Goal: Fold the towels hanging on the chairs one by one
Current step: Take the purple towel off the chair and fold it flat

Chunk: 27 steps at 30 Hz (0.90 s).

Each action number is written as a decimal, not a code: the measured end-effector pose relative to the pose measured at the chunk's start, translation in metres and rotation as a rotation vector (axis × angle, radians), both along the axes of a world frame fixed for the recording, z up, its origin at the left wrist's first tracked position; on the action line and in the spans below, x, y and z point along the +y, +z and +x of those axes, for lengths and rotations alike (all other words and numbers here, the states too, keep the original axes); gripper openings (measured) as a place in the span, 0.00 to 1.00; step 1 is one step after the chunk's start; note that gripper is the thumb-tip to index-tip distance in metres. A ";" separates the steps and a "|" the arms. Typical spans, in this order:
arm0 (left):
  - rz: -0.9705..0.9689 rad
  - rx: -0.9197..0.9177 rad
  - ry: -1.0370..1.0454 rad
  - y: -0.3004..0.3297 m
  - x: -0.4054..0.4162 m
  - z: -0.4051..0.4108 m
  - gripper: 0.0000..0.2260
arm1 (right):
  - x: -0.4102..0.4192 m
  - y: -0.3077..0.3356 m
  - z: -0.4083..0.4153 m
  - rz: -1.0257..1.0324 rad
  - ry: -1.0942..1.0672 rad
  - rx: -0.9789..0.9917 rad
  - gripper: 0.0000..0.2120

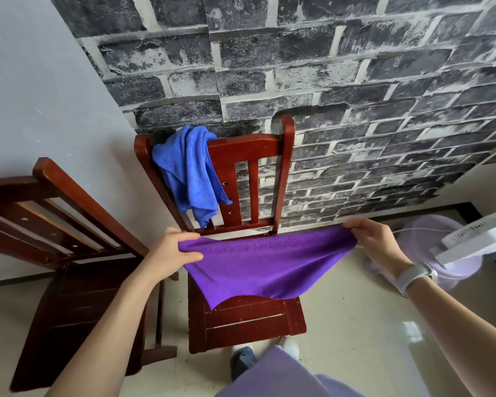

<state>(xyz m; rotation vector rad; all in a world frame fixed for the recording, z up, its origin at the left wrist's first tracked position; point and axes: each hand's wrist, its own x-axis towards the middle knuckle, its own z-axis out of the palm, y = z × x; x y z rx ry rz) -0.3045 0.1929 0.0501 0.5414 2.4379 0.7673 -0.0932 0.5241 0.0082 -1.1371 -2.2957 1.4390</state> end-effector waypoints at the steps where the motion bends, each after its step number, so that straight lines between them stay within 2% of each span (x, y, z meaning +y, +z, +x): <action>1: -0.045 0.046 -0.029 -0.002 0.001 0.001 0.19 | -0.002 0.003 0.000 0.032 0.032 -0.027 0.17; 3: -0.111 0.153 -0.048 -0.008 0.001 0.002 0.16 | -0.006 0.007 -0.002 0.111 0.107 -0.074 0.11; 5: -0.129 0.218 -0.038 -0.012 -0.001 0.003 0.13 | -0.009 0.010 -0.003 0.099 0.186 -0.097 0.08; 8: -0.146 0.250 -0.053 -0.018 -0.010 0.002 0.11 | -0.014 0.014 -0.004 0.028 0.299 -0.212 0.14; 10: -0.164 0.260 -0.071 -0.022 -0.017 0.001 0.11 | -0.016 0.010 -0.003 0.141 0.391 -0.338 0.18; 12: -0.180 0.268 -0.087 -0.026 -0.025 0.001 0.10 | -0.021 0.006 -0.001 0.243 0.472 -0.414 0.17; 16: -0.184 0.275 -0.146 -0.035 -0.038 0.004 0.09 | -0.032 -0.002 0.005 0.308 0.655 -0.515 0.10; 19: -0.130 0.120 -0.128 -0.037 -0.045 0.010 0.07 | -0.035 -0.010 0.012 0.313 0.575 -0.441 0.07; 22: -0.016 -0.113 0.002 -0.030 -0.050 0.018 0.06 | -0.034 -0.016 0.020 0.259 0.479 -0.333 0.05; 24: 0.012 -0.228 0.060 -0.030 -0.052 0.023 0.07 | -0.037 -0.014 0.020 0.157 0.401 -0.311 0.08; 26: 0.003 -0.310 0.137 -0.035 -0.053 0.022 0.12 | -0.039 -0.015 0.016 0.118 0.327 -0.288 0.11; 27: 0.009 -0.343 0.159 -0.040 -0.055 0.020 0.11 | -0.040 -0.018 0.015 0.115 0.301 -0.286 0.11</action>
